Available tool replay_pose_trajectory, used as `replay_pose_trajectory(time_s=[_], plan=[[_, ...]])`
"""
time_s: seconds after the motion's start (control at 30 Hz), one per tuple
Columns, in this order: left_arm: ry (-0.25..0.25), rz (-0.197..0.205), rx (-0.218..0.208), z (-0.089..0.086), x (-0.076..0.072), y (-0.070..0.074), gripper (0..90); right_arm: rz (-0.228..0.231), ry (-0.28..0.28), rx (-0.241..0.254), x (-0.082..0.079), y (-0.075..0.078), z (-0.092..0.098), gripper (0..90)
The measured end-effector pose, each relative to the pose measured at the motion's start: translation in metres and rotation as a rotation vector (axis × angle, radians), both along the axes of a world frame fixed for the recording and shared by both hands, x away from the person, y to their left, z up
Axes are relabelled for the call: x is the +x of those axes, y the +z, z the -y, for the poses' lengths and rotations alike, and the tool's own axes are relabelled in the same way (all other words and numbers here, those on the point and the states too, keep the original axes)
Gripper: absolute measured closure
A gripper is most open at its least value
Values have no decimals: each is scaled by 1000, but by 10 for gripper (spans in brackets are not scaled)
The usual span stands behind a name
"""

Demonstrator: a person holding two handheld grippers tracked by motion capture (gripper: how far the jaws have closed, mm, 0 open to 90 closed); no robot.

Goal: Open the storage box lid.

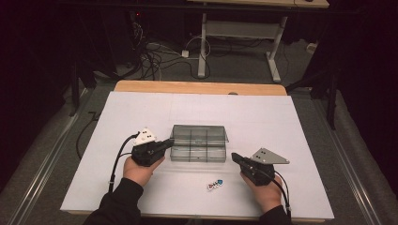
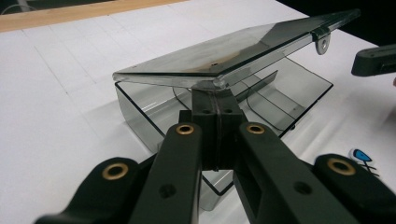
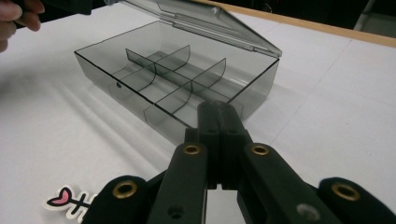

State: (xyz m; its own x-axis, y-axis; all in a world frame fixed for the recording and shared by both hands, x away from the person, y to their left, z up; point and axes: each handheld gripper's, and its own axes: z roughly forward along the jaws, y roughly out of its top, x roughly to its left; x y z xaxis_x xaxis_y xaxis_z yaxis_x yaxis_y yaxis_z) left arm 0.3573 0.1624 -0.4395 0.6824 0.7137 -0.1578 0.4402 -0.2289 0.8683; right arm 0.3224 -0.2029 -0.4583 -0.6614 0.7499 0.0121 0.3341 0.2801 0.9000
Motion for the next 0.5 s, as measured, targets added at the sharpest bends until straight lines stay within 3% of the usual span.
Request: replay_pose_trajectory(time_s=[0.5], plan=[[21, 30, 15, 8, 15, 9, 884, 8, -12, -2, -2, 1, 4, 900]])
